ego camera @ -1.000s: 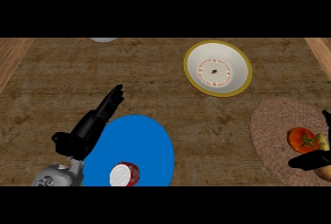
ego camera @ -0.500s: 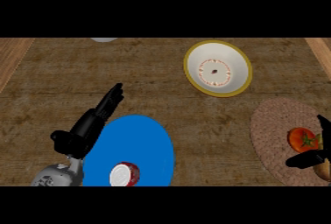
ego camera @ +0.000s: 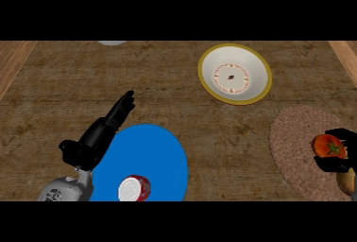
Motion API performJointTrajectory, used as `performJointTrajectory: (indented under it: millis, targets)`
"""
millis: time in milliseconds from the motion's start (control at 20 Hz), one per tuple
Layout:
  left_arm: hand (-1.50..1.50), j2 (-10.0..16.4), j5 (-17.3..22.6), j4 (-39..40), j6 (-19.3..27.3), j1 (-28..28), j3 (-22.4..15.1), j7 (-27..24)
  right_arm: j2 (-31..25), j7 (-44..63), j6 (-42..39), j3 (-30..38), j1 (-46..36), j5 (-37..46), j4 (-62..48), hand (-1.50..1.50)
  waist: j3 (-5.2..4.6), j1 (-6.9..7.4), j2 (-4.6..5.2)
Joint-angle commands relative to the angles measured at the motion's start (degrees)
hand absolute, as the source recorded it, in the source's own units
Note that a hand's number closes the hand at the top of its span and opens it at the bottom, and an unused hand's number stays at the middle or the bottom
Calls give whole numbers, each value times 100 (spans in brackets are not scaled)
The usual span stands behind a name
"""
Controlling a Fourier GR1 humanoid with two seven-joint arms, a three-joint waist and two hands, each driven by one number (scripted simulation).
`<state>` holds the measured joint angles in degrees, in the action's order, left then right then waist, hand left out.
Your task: Pick the tomato from the placemat and place it in the bowl
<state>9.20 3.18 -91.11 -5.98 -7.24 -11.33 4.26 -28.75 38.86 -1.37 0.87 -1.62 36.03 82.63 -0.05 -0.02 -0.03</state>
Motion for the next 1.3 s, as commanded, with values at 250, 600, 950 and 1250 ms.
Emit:
performJointTrajectory:
  millis: [250,600,950,1250]
  targets:
    - [0,-338,-345,297,-68,-39,71,-265,189,-654,370,379,-338,605,-501,150,5,-1,4]
    - [0,-289,-270,156,-235,36,112,-88,614,-1106,26,-954,-546,1274,-67,150,0,148,21]
    - [0,-320,-304,254,-449,-246,-96,-94,1474,-1530,-1057,-3230,-2333,2249,-178,150,-9,608,72]
    - [0,-405,-380,255,-176,-13,56,-163,2545,-1127,-324,-3077,-3188,2544,64,150,3,99,-3]
